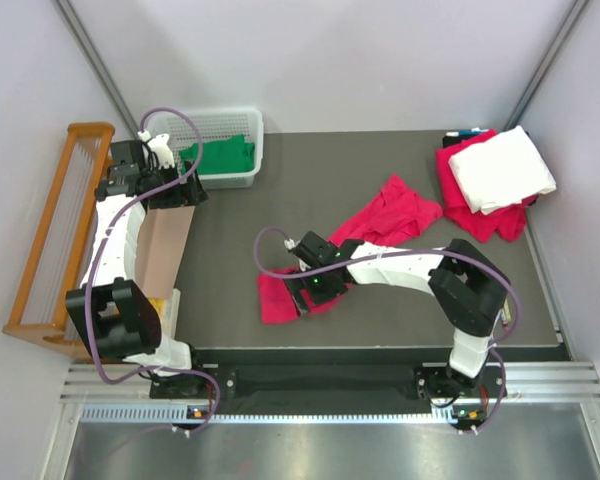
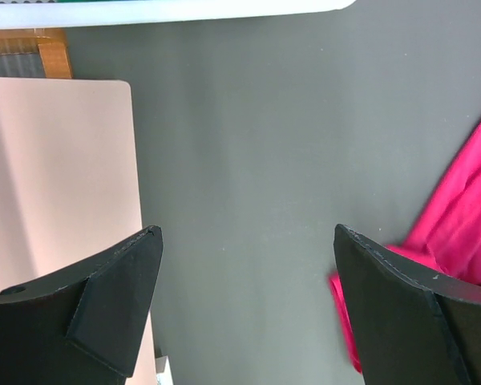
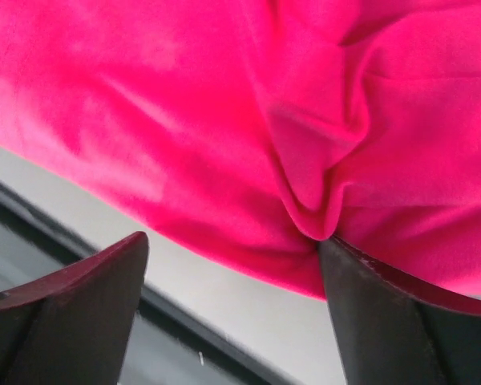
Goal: Fold and stack the t-shirts
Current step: Fold the tshirt
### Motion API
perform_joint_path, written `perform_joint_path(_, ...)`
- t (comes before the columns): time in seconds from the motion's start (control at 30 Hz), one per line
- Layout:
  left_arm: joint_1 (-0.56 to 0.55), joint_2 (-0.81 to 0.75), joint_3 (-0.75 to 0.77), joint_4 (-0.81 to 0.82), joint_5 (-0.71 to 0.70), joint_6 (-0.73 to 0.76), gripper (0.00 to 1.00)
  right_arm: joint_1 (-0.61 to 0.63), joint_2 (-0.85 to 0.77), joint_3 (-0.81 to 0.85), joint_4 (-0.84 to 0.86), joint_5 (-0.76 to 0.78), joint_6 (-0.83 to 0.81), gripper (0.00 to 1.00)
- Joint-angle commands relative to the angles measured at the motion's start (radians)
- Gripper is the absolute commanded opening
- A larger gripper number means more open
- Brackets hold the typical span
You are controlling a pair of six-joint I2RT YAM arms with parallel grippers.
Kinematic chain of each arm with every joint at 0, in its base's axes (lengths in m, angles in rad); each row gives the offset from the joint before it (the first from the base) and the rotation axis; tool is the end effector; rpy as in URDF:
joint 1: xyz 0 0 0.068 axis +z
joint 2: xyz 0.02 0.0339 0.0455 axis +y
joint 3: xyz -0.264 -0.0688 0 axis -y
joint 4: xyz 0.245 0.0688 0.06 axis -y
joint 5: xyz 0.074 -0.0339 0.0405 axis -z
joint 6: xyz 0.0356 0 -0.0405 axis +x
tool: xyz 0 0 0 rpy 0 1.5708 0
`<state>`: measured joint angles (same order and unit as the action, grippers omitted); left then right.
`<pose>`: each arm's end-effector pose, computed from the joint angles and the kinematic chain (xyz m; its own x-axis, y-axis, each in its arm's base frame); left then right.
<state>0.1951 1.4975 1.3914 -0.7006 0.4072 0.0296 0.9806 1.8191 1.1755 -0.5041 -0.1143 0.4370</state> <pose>0.3210 0.0491 0.3335 -0.7053 -0.1117 -0.7000 0.1117 0.9577 -0.2653 0.1980 0.3028 0.1707 -0.8201 -0.4688 -0.3280 -0.5567 0.7863 0.2680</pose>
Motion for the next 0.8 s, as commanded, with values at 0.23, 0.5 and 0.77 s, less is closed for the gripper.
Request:
perform_joint_path(0.23, 0.007, -0.023, 0.024, 0.044, 0.009, 0.001, 0.92, 0.05, -0.014, 0.257, -0.286, 0.182, -0.047, 0.95)
perform_joint_path(0.5, 0.007, 0.023, 0.066, -0.01, -0.053, 0.004, 0.92, 0.248, 0.092, 0.435, -0.395, 0.263, -0.112, 0.96)
perform_joint_path(0.77, 0.006, 0.003, 0.051, 0.003, -0.154, -0.016, 0.92, 0.302, 0.184, 0.504, -0.406, 0.274, -0.103, 0.83)
